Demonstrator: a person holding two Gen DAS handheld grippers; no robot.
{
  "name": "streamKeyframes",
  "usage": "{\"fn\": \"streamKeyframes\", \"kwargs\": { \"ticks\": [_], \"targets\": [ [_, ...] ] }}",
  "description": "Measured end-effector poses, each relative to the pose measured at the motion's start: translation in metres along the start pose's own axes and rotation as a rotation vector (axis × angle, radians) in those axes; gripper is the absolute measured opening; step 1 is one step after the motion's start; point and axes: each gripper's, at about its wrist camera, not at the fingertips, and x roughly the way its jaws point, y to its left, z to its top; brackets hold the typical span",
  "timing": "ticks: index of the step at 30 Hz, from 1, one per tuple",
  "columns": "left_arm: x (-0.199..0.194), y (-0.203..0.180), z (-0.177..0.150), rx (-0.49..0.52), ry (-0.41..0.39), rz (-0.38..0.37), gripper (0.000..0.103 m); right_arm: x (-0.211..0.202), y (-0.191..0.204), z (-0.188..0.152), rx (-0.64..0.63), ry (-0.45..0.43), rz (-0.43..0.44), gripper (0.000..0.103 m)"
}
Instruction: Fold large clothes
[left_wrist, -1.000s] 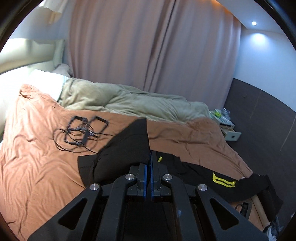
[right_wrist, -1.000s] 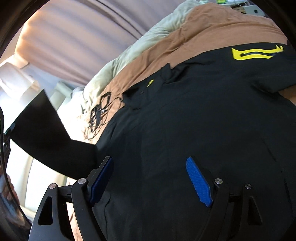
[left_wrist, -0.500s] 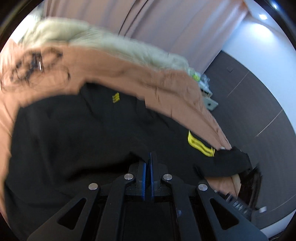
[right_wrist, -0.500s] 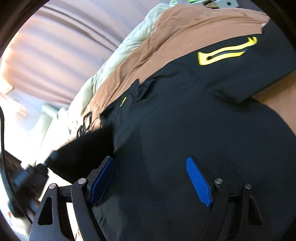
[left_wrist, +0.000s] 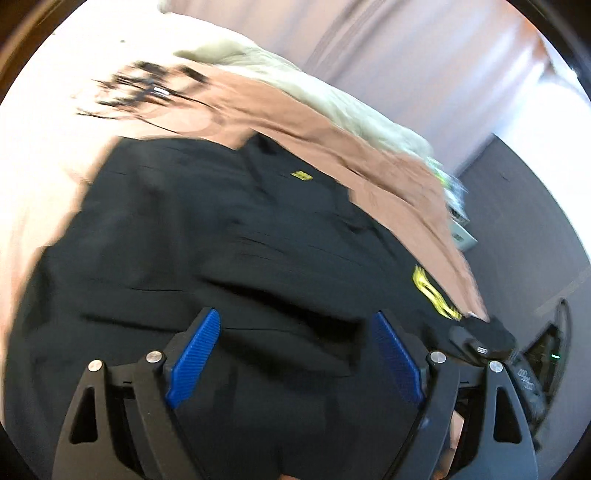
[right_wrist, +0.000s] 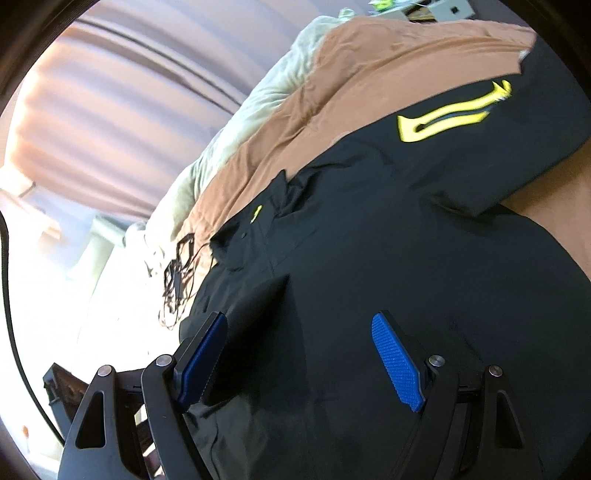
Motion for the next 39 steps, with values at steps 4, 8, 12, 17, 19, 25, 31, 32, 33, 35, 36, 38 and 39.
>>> {"fn": "streamKeyframes", "kwargs": {
  "ticks": [4, 8, 12, 17, 19, 25, 31, 32, 33, 35, 36, 38, 39],
  "targets": [
    [-0.018, 0.026, -0.009, -0.083, -0.065, 0.087, 0.086, 0.004, 0.024, -0.009, -0.069, 0.023, 0.033, 0.081],
    [-0.036, 0.048, -0.016, -0.137, -0.141, 0.138, 0.086, 0.011, 0.051, -0.019, -0.172, 0.041, 0.053, 0.081],
    [-0.042, 0.067, -0.023, -0.106, -0.159, 0.198, 0.079, 0.024, 0.076, -0.032, -0.288, 0.065, 0.045, 0.081],
    [-0.046, 0.108, -0.027, -0.123, -0.124, 0.215, 0.064, 0.046, 0.105, -0.053, -0.424, 0.1, -0.007, 0.081],
    [-0.05, 0.122, -0.027, -0.128, -0.127, 0.235, 0.064, 0.057, 0.112, -0.063, -0.493, 0.119, -0.041, 0.081],
    [-0.056, 0.153, -0.031, -0.161, -0.114, 0.256, 0.064, 0.096, 0.115, -0.09, -0.655, 0.18, -0.251, 0.081],
    [-0.055, 0.168, -0.027, -0.187, -0.106, 0.26, 0.061, 0.117, 0.137, -0.107, -0.901, 0.112, -0.534, 0.081],
    [-0.055, 0.171, -0.026, -0.205, -0.106, 0.245, 0.056, 0.12, 0.141, -0.11, -0.926, 0.106, -0.559, 0.081],
    [-0.055, 0.173, -0.026, -0.218, -0.104, 0.236, 0.055, 0.121, 0.144, -0.111, -0.944, 0.101, -0.573, 0.081],
    [-0.056, 0.178, -0.026, -0.234, -0.106, 0.227, 0.055, 0.129, 0.152, -0.114, -0.986, 0.093, -0.601, 0.081],
    [-0.057, 0.181, -0.026, -0.236, -0.108, 0.231, 0.055, 0.134, 0.156, -0.115, -1.002, 0.093, -0.609, 0.081],
    [-0.058, 0.183, -0.026, -0.24, -0.11, 0.235, 0.055, 0.145, 0.161, -0.116, -1.026, 0.095, -0.621, 0.08],
    [-0.058, 0.184, -0.025, -0.243, -0.11, 0.232, 0.055, 0.148, 0.164, -0.118, -1.031, 0.096, -0.622, 0.075]
  ]
}}
